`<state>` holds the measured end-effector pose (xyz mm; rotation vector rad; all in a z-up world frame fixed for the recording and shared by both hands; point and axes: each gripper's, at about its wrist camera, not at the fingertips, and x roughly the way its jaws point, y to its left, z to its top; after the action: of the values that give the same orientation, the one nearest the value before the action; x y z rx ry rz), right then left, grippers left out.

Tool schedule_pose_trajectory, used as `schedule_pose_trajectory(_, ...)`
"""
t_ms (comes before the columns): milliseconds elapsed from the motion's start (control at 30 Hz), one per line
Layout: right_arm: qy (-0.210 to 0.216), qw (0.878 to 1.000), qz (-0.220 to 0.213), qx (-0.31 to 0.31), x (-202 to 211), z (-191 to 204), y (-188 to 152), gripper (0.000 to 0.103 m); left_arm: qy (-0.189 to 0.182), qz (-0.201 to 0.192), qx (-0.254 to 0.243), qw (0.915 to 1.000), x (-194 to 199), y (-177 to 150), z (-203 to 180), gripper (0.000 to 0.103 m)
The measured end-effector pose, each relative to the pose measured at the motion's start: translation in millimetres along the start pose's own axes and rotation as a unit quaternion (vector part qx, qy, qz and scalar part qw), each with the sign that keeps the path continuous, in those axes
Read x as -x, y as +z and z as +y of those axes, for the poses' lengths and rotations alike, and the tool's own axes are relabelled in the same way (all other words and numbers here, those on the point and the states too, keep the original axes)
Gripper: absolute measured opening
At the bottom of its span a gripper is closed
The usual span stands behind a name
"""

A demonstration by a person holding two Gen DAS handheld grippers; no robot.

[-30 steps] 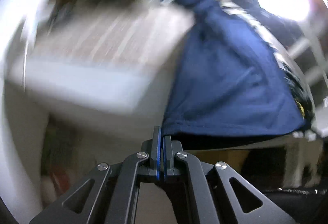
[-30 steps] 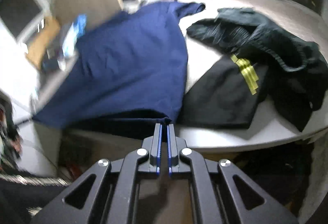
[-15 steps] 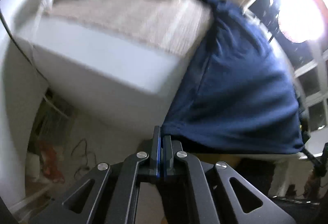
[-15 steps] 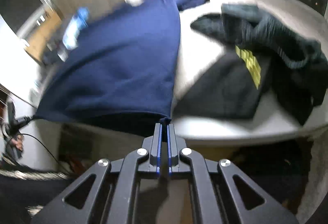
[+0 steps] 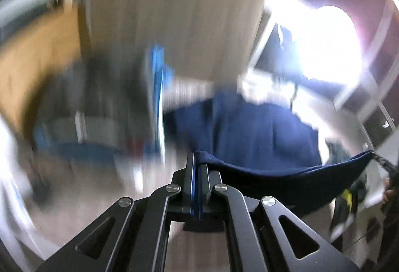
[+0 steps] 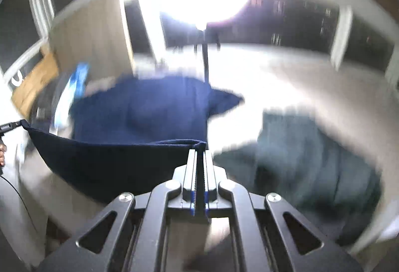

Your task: Fold clothes

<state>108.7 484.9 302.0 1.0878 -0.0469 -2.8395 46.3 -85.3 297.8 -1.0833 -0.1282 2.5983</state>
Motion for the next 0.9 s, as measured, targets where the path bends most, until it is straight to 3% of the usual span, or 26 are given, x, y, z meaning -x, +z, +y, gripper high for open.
schedule_pose_trajectory(67, -0.016, 0.997, -0.073, 0.026, 51, 12, 76, 0.004, 0.001, -0.070, -0.026, 0.9972, 61, 56, -17, 0.001)
schedule_pose_trajectory(133, -0.035, 0.987, -0.145, 0.052, 120, 20, 123, 0.004, 0.010, -0.132, -0.049, 0.9900, 131, 92, -29, 0.001)
schedule_pose_trajectory(200, -0.034, 0.979, -0.190, 0.072, 183, 25, 145, 0.004, 0.022, -0.160, -0.073, 0.9842, 185, 99, -35, 0.001)
schedule_pose_trajectory(267, -0.041, 0.973, -0.202, 0.102, 220, 34, 139, 0.004, 0.031, -0.166, -0.096, 0.9809, 219, 86, -39, 0.001)
schedule_pose_trajectory(367, -0.047, 0.969, -0.196, 0.143, 249, 49, 104, 0.004, 0.050, -0.152, -0.124, 0.9793, 235, 45, -40, 0.001)
schedule_pose_trajectory(467, -0.030, 0.974, -0.157, 0.158, 241, 56, 48, 0.004, 0.059, -0.111, -0.130, 0.9836, 224, -16, -35, 0.001)
schedule_pose_trajectory(600, 0.006, 0.990, -0.052, 0.132, 186, 54, -58, 0.004, 0.045, -0.007, -0.095, 0.9945, 166, -124, -10, 0.001)
schedule_pose_trajectory(667, 0.020, 0.995, 0.002, 0.101, 152, 42, -108, 0.004, 0.031, 0.058, -0.061, 0.9960, 123, -181, 10, 0.001)
schedule_pose_trajectory(767, 0.044, 0.994, 0.095, 0.032, 92, 28, -184, 0.004, 0.018, 0.123, -0.012, 0.9921, 73, -243, 35, 0.001)
schedule_pose_trajectory(900, 0.040, 0.983, 0.177, 0.020, 41, 25, -245, 0.004, 0.015, 0.189, 0.028, 0.9815, 25, -307, 57, 0.001)
